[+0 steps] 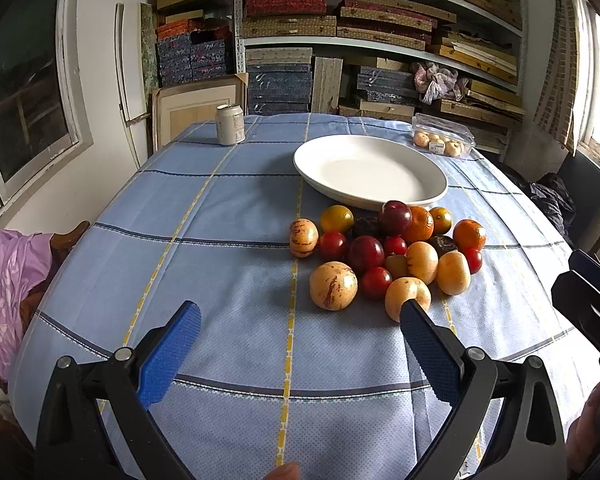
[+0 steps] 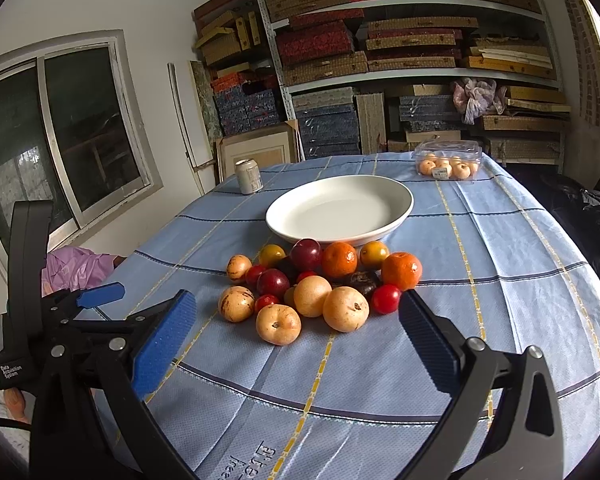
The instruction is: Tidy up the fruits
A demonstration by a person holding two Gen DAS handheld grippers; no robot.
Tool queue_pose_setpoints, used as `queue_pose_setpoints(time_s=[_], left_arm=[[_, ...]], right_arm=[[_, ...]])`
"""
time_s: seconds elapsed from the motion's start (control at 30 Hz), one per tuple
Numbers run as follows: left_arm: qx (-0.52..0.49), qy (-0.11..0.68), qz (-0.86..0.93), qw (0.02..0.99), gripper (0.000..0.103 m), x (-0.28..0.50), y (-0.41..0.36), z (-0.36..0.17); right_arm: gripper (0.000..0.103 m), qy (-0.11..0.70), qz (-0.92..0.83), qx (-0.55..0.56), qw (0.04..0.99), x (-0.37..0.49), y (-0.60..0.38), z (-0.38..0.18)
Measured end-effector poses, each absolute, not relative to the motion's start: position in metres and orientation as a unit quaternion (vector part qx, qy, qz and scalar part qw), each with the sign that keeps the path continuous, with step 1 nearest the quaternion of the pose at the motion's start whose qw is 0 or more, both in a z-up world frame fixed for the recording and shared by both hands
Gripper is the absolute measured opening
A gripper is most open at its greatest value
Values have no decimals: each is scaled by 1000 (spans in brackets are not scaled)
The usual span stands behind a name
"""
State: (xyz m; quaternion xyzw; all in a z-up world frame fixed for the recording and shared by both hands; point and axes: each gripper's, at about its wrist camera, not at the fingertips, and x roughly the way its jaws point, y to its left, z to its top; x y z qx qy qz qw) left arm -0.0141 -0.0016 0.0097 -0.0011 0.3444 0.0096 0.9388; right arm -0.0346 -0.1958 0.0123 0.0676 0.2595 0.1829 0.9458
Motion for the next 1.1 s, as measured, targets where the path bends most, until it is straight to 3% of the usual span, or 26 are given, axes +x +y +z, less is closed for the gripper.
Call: queue_pose_setpoints(time_s=[1.1], left_arm=[[2,360,18,933,100,-7,1,1]], right_arm=[[99,268,183,80,942,-29,-201,5]])
